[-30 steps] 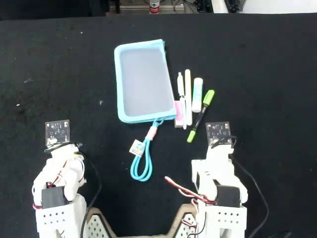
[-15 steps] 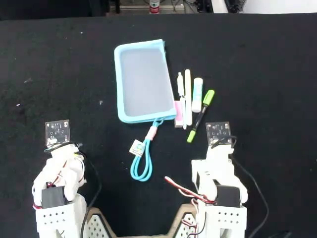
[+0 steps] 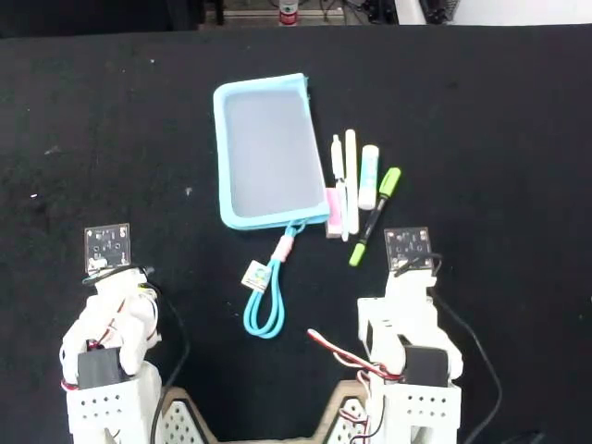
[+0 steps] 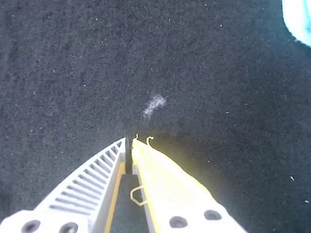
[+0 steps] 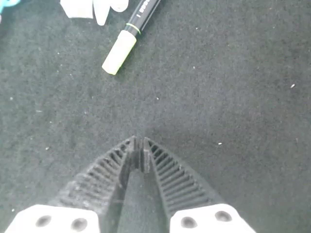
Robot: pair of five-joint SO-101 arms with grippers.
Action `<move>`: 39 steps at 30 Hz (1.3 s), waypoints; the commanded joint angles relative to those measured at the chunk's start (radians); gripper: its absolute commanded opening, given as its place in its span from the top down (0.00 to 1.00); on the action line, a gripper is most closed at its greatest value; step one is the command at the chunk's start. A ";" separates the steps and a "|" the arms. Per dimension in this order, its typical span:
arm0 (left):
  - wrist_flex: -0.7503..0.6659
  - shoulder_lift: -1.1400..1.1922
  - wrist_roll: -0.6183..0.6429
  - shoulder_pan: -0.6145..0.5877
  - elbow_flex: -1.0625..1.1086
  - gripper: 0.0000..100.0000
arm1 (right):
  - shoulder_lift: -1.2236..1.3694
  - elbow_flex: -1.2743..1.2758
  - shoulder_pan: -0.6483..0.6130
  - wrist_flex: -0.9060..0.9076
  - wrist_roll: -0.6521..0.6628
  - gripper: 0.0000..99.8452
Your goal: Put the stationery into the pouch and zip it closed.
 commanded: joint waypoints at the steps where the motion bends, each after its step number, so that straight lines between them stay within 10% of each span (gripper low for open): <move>1: -0.005 -0.005 0.009 -0.010 0.021 0.97 | -0.097 -0.008 -0.009 0.002 -0.005 0.99; 24: -0.005 -0.005 0.009 -0.010 0.021 0.97 | -0.097 -0.008 -0.012 -0.008 -0.005 0.98; 39: -0.005 -0.005 0.009 -0.010 0.021 0.97 | -0.097 -0.018 -0.029 -0.605 0.003 0.98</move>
